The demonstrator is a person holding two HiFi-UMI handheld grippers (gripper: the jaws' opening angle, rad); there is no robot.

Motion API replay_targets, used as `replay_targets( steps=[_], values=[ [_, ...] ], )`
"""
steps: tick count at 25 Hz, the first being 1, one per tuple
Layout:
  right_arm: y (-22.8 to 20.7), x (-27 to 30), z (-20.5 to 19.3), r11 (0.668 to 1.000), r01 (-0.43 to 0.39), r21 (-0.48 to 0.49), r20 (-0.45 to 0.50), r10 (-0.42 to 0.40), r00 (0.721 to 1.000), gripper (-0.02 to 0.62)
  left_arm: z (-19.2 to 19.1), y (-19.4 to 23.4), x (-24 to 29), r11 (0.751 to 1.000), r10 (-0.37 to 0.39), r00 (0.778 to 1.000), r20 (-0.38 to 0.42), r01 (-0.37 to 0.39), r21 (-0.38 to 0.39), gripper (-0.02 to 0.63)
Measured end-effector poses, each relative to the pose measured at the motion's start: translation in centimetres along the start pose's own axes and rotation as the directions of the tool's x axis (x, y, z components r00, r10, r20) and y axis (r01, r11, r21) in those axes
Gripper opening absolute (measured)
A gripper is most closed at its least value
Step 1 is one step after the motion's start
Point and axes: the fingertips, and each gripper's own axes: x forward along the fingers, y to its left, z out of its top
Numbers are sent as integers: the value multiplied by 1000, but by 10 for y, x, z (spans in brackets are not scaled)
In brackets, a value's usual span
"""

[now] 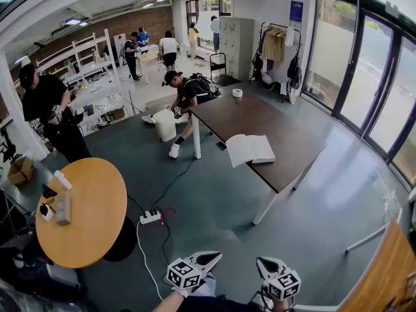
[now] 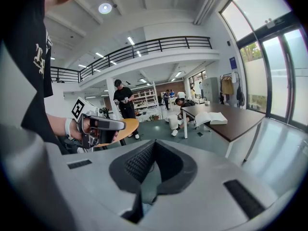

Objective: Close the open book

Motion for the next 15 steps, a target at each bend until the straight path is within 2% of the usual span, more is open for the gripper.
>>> replay_targets(
  steps=[15],
  values=[
    [-35,31,23,1000,-2,-5,-5,2,1000,-13,27,33,27,1000,5,1000,8,-5,-1,5]
  ],
)
